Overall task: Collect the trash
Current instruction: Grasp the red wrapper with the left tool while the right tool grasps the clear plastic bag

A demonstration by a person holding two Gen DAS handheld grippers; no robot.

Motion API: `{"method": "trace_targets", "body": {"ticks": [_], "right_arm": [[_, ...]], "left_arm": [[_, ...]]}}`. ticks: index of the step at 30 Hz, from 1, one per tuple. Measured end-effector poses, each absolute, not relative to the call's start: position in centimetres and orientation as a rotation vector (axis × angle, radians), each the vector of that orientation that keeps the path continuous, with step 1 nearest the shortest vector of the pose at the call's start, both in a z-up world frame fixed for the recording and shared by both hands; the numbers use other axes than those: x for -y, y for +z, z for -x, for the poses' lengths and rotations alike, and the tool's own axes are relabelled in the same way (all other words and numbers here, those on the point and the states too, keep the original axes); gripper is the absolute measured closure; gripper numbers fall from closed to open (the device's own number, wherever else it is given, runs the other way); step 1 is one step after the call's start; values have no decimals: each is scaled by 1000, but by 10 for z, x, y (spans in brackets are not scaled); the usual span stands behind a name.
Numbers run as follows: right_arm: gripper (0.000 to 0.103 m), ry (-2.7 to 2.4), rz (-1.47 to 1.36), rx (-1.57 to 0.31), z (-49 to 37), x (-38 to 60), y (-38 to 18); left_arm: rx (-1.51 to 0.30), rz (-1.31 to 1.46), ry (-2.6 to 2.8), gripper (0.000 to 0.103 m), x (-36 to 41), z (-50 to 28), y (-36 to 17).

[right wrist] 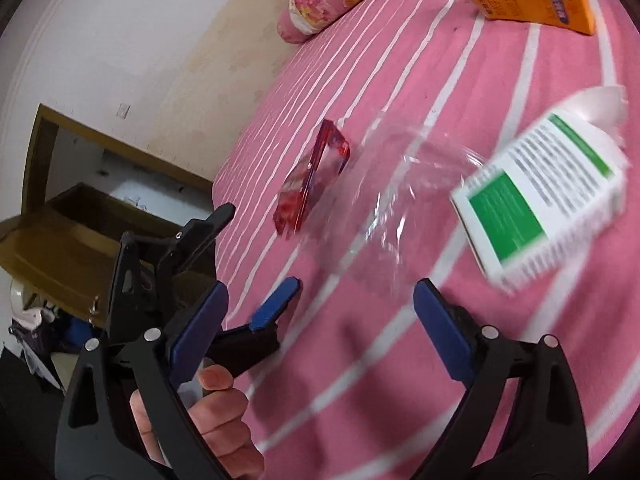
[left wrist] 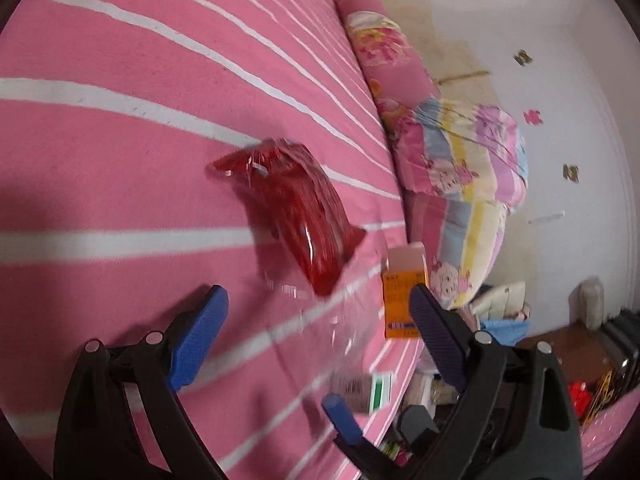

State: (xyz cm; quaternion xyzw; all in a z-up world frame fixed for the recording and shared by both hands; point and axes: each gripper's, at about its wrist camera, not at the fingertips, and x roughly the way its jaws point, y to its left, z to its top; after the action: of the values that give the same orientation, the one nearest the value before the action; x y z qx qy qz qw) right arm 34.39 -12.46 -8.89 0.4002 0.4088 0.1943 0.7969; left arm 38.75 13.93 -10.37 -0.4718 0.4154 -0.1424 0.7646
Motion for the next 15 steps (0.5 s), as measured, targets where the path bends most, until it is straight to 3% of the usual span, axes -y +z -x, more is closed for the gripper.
{"method": "trace_targets", "body": {"ticks": [10, 11, 12, 15], "right_arm": [[11, 319, -892, -852, -379, 129, -100], [14, 316, -873, -845, -381, 128, -99], [16, 315, -864, -844, -384, 128, -101], [35, 305, -841, -861, -389, 128, -106]], "left_arm": [[-927, 996, -280, 16, -132, -434, -112], [-927, 974, -274, 22, -130, -436, -111], [-937, 951, -274, 35, -128, -439, -113], [-951, 941, -261, 56, -129, -444, -122]]}}
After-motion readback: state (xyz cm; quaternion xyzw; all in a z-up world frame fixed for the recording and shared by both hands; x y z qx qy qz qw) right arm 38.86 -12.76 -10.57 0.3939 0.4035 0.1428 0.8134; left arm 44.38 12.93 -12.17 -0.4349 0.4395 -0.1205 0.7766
